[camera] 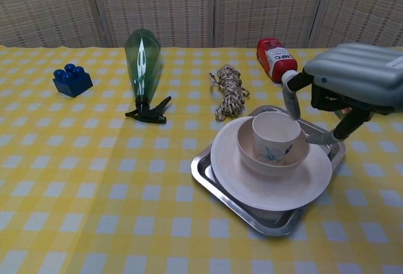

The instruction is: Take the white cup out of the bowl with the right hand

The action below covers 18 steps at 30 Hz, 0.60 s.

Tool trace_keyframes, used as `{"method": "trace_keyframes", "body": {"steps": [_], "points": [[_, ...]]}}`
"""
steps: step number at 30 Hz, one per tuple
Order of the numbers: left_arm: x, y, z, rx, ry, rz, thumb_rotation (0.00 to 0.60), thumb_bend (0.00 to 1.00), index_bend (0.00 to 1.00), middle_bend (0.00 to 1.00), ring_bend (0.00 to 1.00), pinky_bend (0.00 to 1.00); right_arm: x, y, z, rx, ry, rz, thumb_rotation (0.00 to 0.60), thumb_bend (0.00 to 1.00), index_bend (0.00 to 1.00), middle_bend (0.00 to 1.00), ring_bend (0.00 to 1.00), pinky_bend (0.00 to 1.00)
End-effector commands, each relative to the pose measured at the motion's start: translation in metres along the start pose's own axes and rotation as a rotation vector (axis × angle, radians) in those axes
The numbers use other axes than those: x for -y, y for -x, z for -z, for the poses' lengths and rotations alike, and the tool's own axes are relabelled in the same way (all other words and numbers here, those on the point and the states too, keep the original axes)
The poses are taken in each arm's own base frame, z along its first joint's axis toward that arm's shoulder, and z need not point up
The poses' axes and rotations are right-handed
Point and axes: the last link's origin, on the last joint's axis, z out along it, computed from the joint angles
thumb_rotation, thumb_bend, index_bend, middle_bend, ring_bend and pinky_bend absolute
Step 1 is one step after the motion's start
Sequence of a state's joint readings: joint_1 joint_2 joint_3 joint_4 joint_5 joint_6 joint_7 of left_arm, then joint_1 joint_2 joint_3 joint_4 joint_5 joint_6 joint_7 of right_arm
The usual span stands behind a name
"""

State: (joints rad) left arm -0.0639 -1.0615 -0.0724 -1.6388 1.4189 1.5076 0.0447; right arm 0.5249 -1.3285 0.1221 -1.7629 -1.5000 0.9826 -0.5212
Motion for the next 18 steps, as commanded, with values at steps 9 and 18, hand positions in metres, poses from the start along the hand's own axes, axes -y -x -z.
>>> {"method": "trace_keyframes", "body": {"steps": [9, 18], "points": [[0.007, -0.003, -0.003, 0.002, -0.03, 0.007, 0.6, 0.0, 0.46, 0.72, 0.55, 0.65, 0.012, 0.007, -0.023, 0.062, -0.019, 0.031, 0.6, 0.18, 0.5, 1.0, 1.0, 1.0], [0.011, -0.005, -0.004, -0.005, -0.05, 0.013, 0.6, 0.0, 0.46, 0.72, 0.55, 0.65, 0.02, 0.012, -0.034, 0.102, -0.031, 0.047, 0.6, 0.22, 0.5, 1.0, 1.0, 1.0]]}}
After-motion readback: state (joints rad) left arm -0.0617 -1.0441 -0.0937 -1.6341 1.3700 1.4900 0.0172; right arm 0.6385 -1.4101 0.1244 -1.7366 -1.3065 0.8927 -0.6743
